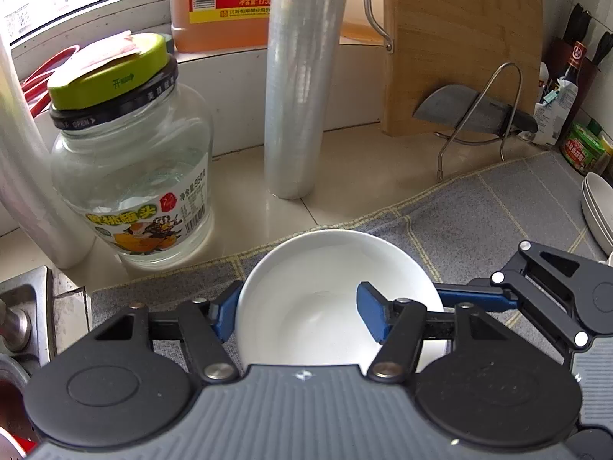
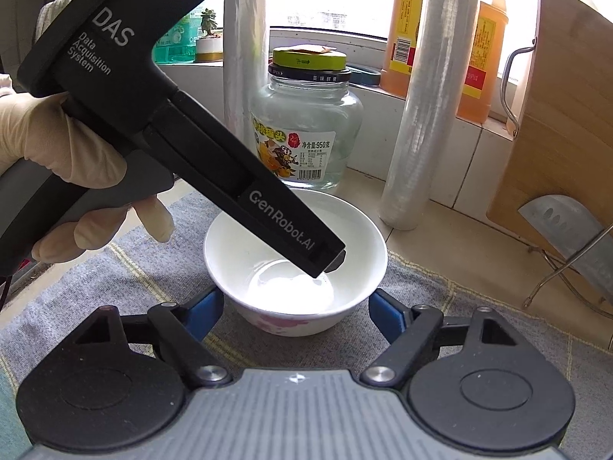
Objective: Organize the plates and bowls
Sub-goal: 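Close the left gripper on the rim of the pink-flower bowl, then lift the held bowl with the left gripper and carry it over the nested bowls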
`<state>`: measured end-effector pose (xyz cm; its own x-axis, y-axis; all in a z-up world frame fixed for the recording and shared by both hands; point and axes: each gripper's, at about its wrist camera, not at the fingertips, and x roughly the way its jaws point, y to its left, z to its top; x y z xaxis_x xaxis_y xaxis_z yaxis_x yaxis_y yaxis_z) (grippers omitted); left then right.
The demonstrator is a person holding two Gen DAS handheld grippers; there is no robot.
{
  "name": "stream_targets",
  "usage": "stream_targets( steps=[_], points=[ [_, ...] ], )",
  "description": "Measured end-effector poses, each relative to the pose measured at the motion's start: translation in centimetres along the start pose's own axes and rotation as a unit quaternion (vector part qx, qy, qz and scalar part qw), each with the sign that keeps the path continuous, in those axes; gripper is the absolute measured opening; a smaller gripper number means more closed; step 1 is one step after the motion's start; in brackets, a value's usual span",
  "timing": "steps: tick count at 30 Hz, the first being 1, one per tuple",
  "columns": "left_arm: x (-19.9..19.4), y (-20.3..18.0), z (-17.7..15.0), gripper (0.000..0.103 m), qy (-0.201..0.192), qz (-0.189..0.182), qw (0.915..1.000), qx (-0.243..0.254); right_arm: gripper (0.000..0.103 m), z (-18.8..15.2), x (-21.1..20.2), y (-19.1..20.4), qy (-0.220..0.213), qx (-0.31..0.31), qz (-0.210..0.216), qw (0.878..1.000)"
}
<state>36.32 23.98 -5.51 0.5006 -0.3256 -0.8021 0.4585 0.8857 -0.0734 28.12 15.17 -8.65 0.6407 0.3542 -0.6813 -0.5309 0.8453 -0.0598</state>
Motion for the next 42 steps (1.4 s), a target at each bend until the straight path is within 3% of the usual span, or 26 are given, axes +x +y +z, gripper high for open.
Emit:
stream_targets(
  steps=[9, 19, 32, 42],
  points=[
    [0.0, 0.2, 0.3, 0.061, 0.017, -0.016, 0.9995, 0.020, 0.086, 0.2, 0.2, 0.0, 0.004, -0.004, 0.000, 1.000],
    [-1.4, -0.8, 0.2, 0.061, 0.010, -0.015, 0.9994, 0.030, 0.086, 0.5, -1.0, -0.1, 0.007, -0.017, 0.000, 1.000],
    [-5.0, -4.4, 0.0, 0.061, -0.002, -0.008, 0.9987, 0.050, 0.086, 0.6, -6.1, -0.7, 0.000, -0.029, 0.013, 0.999],
    [-6.4, -8.9, -0.3, 0.061, -0.010, -0.018, 0.9970, 0.075, 0.086, -0.9, -10.9, -1.7, -0.004, -0.023, 0.000, 1.000]
  ],
)
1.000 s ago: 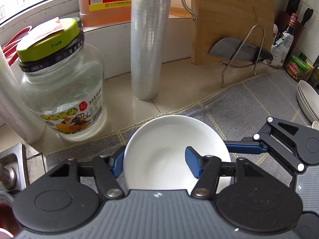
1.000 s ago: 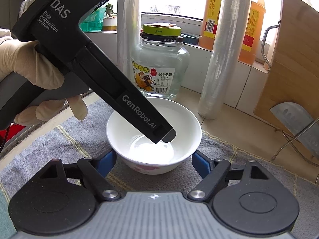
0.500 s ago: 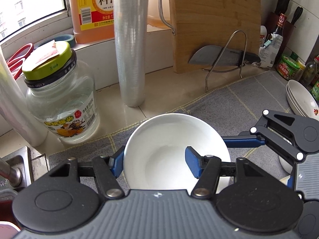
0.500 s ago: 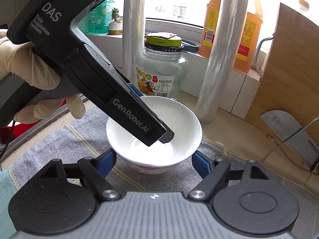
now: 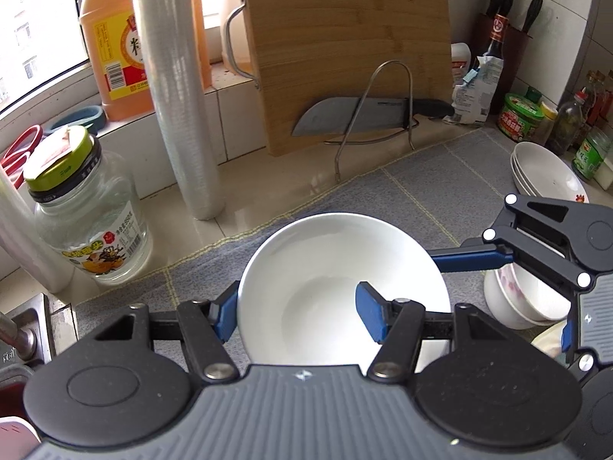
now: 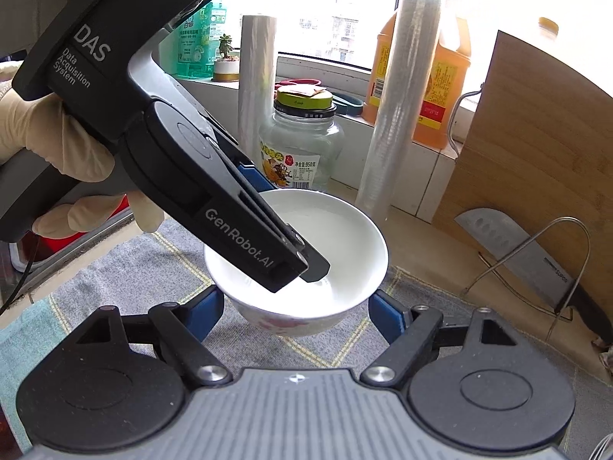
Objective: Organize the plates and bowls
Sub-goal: 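Lift the held bowl with the left gripper and carry it over the nested bowls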
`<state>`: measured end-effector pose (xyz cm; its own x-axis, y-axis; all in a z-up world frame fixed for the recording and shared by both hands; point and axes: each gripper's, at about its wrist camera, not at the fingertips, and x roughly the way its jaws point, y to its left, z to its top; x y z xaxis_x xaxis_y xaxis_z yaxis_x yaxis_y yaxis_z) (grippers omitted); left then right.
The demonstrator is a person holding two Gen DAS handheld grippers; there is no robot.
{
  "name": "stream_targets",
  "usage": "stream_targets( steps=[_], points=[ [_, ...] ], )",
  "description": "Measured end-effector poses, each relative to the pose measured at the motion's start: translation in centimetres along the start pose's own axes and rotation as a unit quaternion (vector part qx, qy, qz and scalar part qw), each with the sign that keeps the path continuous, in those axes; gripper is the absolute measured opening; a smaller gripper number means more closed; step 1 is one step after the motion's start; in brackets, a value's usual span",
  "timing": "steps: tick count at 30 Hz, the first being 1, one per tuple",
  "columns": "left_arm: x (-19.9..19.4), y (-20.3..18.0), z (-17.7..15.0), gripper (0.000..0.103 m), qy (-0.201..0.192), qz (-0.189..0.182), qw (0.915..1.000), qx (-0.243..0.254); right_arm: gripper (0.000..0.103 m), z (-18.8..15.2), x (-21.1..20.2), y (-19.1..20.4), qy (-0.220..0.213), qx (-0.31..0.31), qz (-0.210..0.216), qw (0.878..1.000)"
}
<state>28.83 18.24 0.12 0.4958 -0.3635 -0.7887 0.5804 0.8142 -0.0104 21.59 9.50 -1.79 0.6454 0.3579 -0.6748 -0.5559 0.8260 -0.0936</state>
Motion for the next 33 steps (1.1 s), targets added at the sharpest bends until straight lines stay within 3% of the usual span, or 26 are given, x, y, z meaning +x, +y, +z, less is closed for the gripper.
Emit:
stream_targets(
  steps=[11, 17, 33],
  points=[
    [-0.7, -5.7, 1.0, 0.061, -0.007, -0.030, 0.9986, 0.043, 0.086, -2.6, -5.0, -2.1, 0.001, 0.031, -0.033, 0.999],
    [0.0, -8.5, 2.0, 0.061, -0.012, -0.059, 0.9959, 0.068, 0.086, -4.1, -7.0, -3.2, 0.004, 0.042, -0.072, 0.997],
    [2.6, -15.6, 4.1, 0.061, -0.009, -0.132, 0.9798, 0.149, 0.086, -8.3, -11.2, -6.3, 0.026, 0.105, -0.151, 0.983]
  ],
)
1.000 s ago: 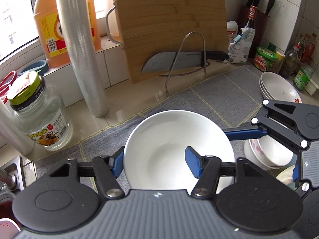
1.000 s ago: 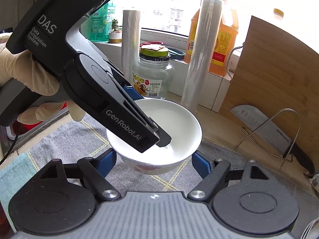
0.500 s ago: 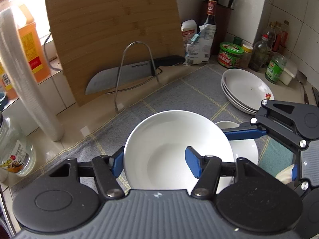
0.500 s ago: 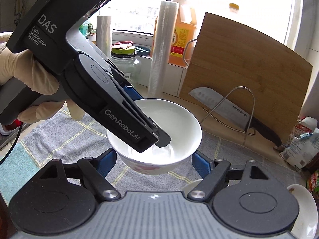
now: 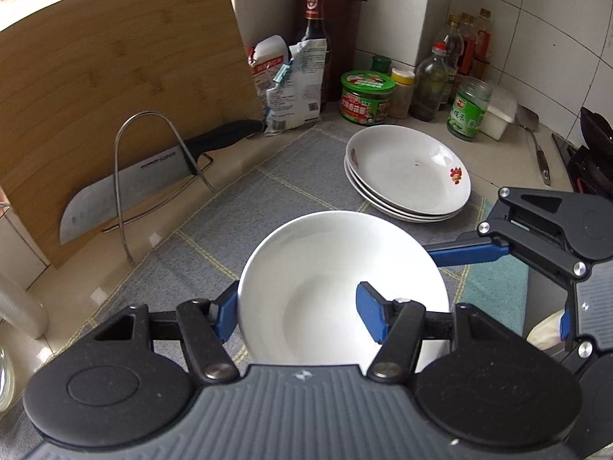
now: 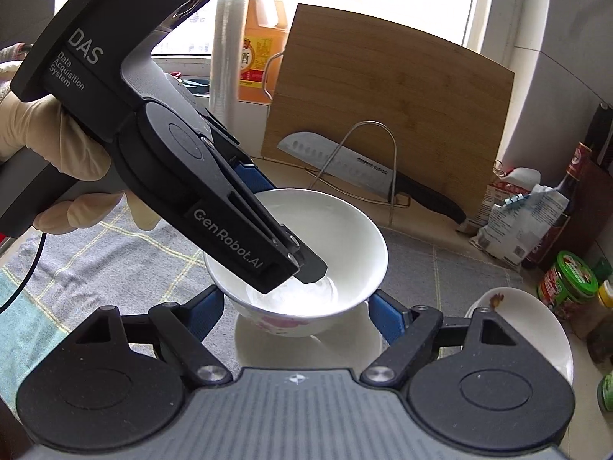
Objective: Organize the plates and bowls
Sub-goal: 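Lift the held bowl with the left gripper and carry it over the nested bowls, then lower the bowl into the nested bowls and open the left gripper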
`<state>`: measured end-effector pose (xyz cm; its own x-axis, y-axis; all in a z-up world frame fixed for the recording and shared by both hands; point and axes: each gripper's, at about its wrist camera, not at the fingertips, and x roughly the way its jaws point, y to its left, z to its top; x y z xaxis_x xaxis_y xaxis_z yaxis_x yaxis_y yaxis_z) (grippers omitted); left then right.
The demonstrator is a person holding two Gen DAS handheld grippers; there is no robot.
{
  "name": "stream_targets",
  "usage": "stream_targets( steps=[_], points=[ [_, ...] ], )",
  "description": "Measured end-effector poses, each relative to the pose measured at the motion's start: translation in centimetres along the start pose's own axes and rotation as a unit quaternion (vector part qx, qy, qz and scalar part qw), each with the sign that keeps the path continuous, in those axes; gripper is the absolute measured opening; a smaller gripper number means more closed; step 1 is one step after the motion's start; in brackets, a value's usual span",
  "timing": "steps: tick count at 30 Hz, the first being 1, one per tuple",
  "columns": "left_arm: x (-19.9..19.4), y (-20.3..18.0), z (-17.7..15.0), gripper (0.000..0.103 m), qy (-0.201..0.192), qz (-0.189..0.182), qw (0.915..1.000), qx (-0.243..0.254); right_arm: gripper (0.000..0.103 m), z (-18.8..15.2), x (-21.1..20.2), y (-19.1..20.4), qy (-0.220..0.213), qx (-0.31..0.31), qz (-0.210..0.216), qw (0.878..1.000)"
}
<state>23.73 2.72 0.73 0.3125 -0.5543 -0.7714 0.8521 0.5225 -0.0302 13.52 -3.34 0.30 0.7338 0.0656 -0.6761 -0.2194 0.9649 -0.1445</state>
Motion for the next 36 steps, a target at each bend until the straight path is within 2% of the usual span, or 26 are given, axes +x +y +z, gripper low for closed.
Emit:
stream_targets(
  steps=[21, 36],
  points=[
    [2.7, -1.5, -1.1, 0.062, 0.029, -0.021, 0.9992, 0.016, 0.086, -1.8, 1.0, -1.0, 0.048, 0.026, 0.011, 0.998],
    [3.4, -1.5, -1.6, 0.062, 0.031, -0.024, 0.9992, 0.012, 0.086, -1.9, 1.6, -1.0, 0.057, 0.023, 0.015, 0.998]
  ],
)
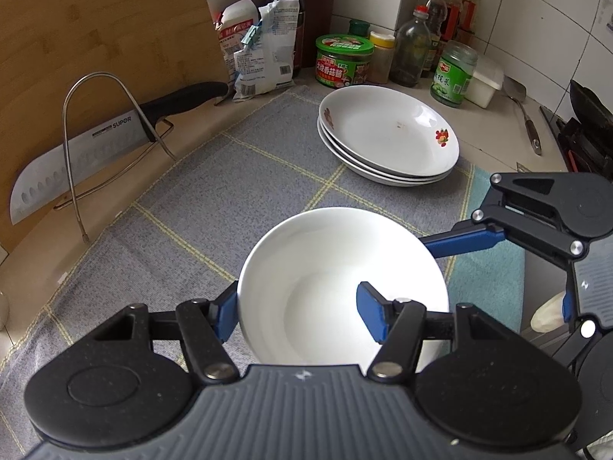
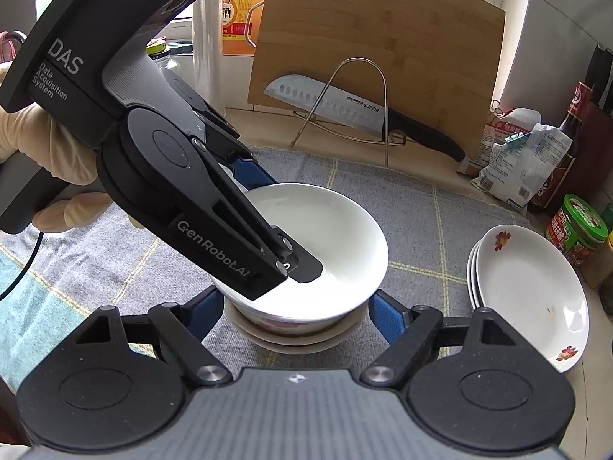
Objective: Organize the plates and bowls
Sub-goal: 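Lower the bowl into the nested bowls and open the left gripper, then grasp the stack of three bowls with the right gripper while the left gripper grasps its other side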
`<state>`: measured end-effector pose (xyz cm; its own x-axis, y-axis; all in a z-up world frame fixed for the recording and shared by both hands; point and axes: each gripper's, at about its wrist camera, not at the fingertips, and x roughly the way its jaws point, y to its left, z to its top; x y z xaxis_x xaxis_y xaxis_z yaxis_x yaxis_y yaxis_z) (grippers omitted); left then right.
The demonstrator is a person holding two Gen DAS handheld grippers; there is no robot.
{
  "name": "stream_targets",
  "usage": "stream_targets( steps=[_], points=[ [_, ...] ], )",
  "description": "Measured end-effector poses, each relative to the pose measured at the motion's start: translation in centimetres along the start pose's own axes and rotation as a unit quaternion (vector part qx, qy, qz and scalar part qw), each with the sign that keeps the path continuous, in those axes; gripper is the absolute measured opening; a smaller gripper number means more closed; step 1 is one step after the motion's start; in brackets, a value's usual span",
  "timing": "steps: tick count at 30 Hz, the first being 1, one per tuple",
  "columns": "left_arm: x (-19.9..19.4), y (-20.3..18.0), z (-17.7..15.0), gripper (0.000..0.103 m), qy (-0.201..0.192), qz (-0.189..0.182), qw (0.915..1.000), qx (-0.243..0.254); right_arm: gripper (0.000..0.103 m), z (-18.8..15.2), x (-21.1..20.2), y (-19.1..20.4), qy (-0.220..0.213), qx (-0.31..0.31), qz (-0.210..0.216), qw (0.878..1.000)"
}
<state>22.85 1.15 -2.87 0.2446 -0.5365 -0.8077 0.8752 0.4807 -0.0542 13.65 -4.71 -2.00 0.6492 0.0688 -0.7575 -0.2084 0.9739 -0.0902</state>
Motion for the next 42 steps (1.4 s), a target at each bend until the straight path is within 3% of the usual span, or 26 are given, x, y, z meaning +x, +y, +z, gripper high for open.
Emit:
stream_targets(
  steps=[2, 5, 7, 14, 22, 26, 34, 37, 42],
  points=[
    [0.0, 0.0, 0.0, 0.062, -0.001, 0.000, 1.0000, 0.000, 0.086, 0.0, 0.0, 0.0, 0.000, -0.001, 0.000, 1.000],
    [-0.1, -0.1, -0.1, 0.078, -0.009, -0.008, 0.9999, 0.001, 0.087, 0.0, 0.1, 0.0, -0.001, -0.005, 0.002, 1.000],
    [-0.6, -0.3, -0.2, 0.091, -0.025, 0.001, 0.9997, 0.004, 0.101, 0.0, -0.1, 0.1, -0.008, -0.010, 0.001, 1.000],
    [-3.7, 1.0, -1.3, 0.094, -0.080, 0.029, 0.9958, -0.033, 0.103, -0.3, -1.2, -0.2, -0.027, -0.017, 0.004, 0.999],
    [-7.2, 2.1, -5.2, 0.095, -0.125, 0.081, 0.9826, -0.111, 0.103, -0.3, -2.2, -0.1, -0.049, -0.018, 0.026, 0.998],
    [-7.7, 1.0, -7.8, 0.101, -0.143, 0.099, 0.9771, -0.122, 0.103, -1.1, -2.3, -0.7, -0.040, -0.016, 0.023, 0.999],
    [-4.5, -1.1, -10.9, 0.101, -0.094, 0.074, 0.9876, -0.101, 0.103, -3.7, -0.7, -2.6, 0.023, 0.003, -0.007, 1.000],
    [-2.8, -1.6, -11.1, 0.101, -0.079, 0.057, 0.9919, -0.082, 0.103, -4.6, 0.2, -3.1, 0.041, 0.017, -0.021, 0.999],
    [-0.6, -2.6, -10.4, 0.101, -0.072, 0.058, 0.9949, -0.041, 0.103, -5.5, 0.9, -3.5, 0.058, 0.018, -0.040, 0.997]
  ],
)
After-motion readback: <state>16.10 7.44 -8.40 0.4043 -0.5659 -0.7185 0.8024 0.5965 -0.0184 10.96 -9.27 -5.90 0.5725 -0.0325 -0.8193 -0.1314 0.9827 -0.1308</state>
